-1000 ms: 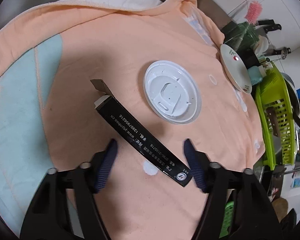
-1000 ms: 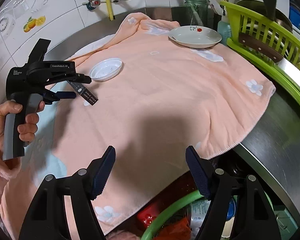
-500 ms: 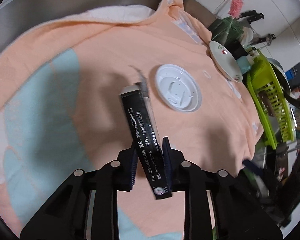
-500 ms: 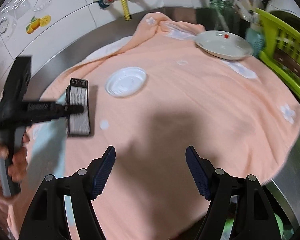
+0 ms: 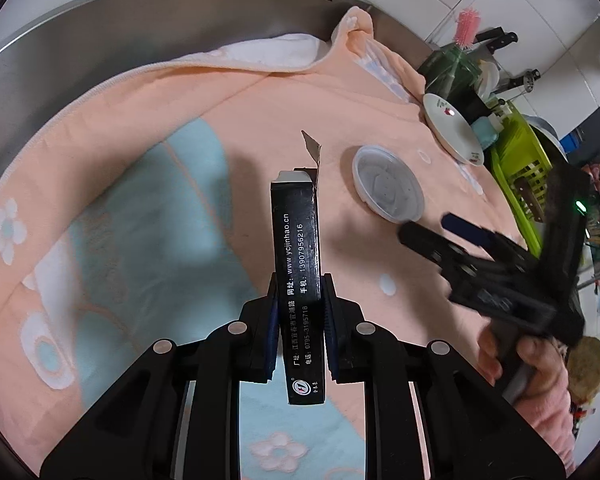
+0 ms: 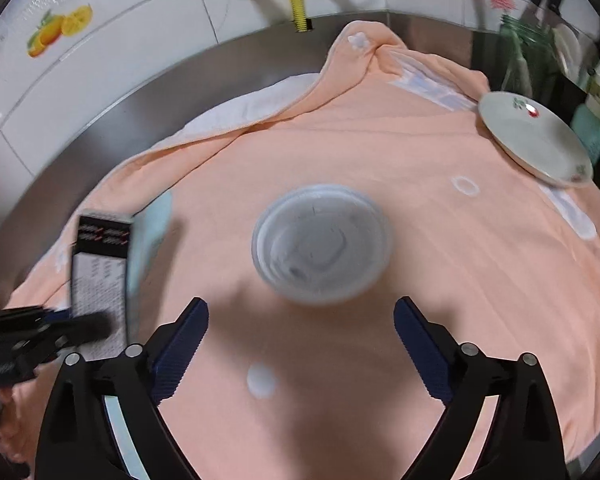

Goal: Collect trash
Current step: 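Grasp the black box with the left tool while the right tool grasps the white lid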

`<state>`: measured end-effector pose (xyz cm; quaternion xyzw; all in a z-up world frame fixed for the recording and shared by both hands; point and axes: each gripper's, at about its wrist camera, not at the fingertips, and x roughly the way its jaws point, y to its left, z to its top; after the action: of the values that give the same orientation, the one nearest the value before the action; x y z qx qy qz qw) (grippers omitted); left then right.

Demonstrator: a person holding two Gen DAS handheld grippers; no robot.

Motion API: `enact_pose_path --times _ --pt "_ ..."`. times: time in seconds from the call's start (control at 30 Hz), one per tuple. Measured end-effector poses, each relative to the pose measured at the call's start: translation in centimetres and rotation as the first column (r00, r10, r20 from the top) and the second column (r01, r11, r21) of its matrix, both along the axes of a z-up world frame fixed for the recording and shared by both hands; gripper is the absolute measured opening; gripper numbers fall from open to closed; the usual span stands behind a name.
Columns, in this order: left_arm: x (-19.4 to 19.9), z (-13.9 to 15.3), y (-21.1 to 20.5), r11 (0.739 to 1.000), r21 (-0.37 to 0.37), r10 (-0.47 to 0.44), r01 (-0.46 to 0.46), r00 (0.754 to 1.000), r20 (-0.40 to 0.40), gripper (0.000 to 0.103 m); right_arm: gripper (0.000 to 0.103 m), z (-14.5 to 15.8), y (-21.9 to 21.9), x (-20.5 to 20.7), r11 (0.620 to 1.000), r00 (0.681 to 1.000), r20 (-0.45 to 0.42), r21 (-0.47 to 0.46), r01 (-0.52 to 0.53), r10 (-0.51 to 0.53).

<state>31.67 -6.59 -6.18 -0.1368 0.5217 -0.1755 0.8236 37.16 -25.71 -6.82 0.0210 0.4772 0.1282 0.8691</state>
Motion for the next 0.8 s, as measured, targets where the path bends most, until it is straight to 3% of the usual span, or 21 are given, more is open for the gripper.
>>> enact_pose_path --times 0.5,0.8 --pt "0.1 -0.2 1.0 1.0 -0.019 -0.011 0.011 1.0 0.006 0.018 0.095 -3.0 0.4 4.6 0.997 0.997 -0.042 -0.039 0.064 -0.066" --pt "-0.2 -0.5 1.3 1.0 -0.014 -0.009 0.009 1.0 0.003 0.018 0.09 -2.8 0.6 4.7 0.996 0.996 -0.003 -0.038 0.084 -0.084"
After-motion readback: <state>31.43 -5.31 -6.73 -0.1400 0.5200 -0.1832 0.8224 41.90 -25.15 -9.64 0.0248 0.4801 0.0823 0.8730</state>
